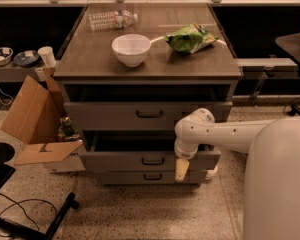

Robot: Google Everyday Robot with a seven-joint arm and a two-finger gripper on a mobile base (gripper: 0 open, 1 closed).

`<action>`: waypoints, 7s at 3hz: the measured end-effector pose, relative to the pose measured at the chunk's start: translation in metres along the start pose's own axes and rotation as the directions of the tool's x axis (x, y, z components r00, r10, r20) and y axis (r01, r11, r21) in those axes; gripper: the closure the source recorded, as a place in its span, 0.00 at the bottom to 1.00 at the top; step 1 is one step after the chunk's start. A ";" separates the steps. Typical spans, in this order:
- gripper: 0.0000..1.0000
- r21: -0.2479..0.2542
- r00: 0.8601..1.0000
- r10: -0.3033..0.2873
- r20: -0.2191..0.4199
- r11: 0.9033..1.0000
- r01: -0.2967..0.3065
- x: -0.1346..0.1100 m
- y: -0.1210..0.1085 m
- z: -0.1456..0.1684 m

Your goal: Open middle drawer

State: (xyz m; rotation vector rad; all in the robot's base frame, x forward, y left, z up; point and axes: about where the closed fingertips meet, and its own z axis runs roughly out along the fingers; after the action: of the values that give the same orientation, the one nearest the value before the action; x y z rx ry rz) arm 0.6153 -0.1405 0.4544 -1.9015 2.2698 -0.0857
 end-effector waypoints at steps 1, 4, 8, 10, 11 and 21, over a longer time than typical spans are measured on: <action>0.00 0.005 0.999 0.018 0.028 1.000 -0.019 -0.003 0.006 0.006; 0.66 0.032 0.996 0.004 -0.087 0.999 -0.001 0.015 0.064 -0.017; 0.59 0.055 0.985 0.060 -0.163 0.997 -0.051 0.054 0.110 -0.062; 0.13 0.027 0.998 -0.068 -0.007 0.997 0.068 -0.025 0.088 -0.017; 0.00 0.024 0.997 -0.071 -0.004 0.997 0.071 -0.026 0.088 -0.015; 1.00 -0.189 0.988 0.102 -0.112 0.974 -0.122 0.050 0.171 0.017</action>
Offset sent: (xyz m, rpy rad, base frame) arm -0.0375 0.0359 -0.0564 0.0919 0.1092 0.0060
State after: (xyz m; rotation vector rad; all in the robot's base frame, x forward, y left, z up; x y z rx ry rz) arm 0.4437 -0.1574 0.4060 -1.8941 2.5336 0.0591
